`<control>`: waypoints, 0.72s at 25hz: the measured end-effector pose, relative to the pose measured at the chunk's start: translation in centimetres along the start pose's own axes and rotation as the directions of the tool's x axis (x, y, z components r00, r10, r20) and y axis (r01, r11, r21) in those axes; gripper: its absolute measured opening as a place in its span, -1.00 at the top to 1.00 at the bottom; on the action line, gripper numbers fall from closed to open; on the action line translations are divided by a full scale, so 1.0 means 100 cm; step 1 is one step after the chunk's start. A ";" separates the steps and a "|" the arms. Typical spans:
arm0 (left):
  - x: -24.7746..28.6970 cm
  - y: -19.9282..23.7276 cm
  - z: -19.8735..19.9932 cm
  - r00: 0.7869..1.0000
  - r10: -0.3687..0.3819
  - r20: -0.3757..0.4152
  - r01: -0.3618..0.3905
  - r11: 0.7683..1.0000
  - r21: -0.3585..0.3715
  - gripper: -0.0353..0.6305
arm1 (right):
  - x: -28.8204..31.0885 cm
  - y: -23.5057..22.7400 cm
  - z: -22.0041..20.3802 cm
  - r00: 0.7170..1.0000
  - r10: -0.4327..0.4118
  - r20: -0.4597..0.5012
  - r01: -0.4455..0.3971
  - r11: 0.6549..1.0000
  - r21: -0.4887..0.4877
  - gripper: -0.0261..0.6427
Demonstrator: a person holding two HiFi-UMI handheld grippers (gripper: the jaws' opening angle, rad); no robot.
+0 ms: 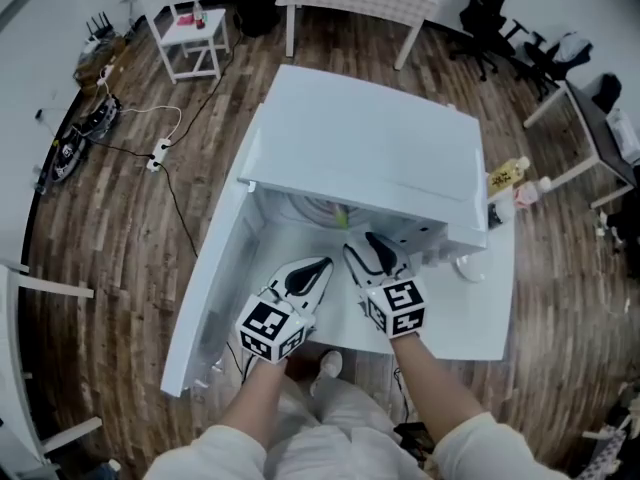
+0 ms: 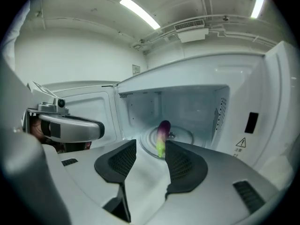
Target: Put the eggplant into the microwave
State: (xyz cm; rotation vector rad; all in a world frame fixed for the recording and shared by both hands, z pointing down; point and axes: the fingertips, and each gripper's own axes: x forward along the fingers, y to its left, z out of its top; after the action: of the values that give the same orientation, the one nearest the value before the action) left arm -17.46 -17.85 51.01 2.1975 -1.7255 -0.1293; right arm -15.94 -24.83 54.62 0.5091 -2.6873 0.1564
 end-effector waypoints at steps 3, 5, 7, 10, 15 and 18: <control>-0.005 -0.011 0.003 1.000 -0.019 -0.002 0.019 1.000 0.000 0.89 | -0.016 0.009 0.009 0.999 0.009 0.037 -0.009 1.000 0.004 0.29; -0.010 -0.016 0.004 1.000 -0.030 0.001 0.030 1.000 0.001 0.89 | -0.026 0.016 0.013 0.998 0.015 0.066 -0.016 1.000 0.009 0.29; -0.014 -0.022 0.008 0.999 -0.040 0.002 0.040 0.999 0.003 0.89 | -0.037 0.021 0.019 0.996 0.019 0.092 -0.021 1.000 0.018 0.30; -0.017 -0.034 0.019 0.998 -0.056 0.000 0.056 0.998 0.007 0.89 | -0.056 0.026 0.031 0.992 0.028 0.121 -0.031 0.999 0.029 0.30; -0.025 -0.055 0.018 0.996 -0.091 -0.008 0.091 0.996 0.005 0.89 | -0.086 0.035 0.031 0.986 0.045 0.159 -0.050 0.998 0.026 0.33; -0.028 -0.071 0.021 0.993 -0.114 -0.017 0.114 0.993 0.007 0.89 | -0.103 0.039 0.030 0.982 0.069 0.175 -0.070 0.998 -0.003 0.33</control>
State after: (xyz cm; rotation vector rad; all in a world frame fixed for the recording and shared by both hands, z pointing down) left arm -12.18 -14.22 46.40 2.2966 -1.5948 -0.1319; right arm -9.70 -18.39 47.61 0.4490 -2.8785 0.1410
